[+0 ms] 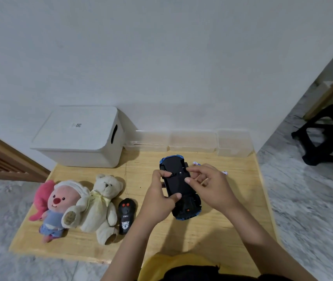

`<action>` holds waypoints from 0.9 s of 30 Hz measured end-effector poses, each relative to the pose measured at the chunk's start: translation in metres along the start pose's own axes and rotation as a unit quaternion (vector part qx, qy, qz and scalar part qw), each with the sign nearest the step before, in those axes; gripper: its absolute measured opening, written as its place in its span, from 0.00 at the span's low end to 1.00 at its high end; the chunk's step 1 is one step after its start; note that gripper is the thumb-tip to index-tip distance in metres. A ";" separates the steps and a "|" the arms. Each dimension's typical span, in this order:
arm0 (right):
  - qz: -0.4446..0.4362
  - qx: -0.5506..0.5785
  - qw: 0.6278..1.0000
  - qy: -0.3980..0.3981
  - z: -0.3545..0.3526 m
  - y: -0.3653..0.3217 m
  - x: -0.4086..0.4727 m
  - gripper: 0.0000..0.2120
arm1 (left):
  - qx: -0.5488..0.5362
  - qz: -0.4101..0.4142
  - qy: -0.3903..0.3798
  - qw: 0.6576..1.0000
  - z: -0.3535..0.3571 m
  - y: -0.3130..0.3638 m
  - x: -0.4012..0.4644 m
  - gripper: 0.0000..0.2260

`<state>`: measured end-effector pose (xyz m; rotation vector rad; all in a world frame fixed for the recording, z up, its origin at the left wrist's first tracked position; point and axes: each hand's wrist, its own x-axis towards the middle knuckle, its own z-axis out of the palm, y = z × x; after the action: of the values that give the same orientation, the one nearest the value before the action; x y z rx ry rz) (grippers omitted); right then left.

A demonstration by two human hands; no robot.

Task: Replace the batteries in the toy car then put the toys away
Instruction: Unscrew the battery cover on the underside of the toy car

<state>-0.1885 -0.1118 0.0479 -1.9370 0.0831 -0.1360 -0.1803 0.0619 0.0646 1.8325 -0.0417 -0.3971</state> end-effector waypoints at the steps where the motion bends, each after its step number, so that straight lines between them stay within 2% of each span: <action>1: 0.004 -0.005 1.000 -0.004 0.000 0.000 0.002 0.10 | -0.001 0.000 0.000 1.000 0.000 0.001 0.001 0.20; 10: 0.043 0.039 0.998 -0.001 -0.008 -0.010 0.012 0.05 | -0.020 0.005 -0.024 1.000 0.001 0.006 0.008 0.21; 20: 0.067 0.138 0.988 -0.003 -0.011 -0.010 0.008 0.07 | -0.026 0.026 -0.040 0.998 -0.002 -0.001 0.007 0.23; 27: 0.106 0.181 0.976 0.063 -0.026 -0.001 -0.004 0.04 | -0.047 0.028 -0.024 0.998 -0.010 -0.016 -0.002 0.24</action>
<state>-0.1961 -0.1349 0.0577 -1.5431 0.3258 -0.1228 -0.1822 0.0762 0.0522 1.7252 -0.1068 -0.3972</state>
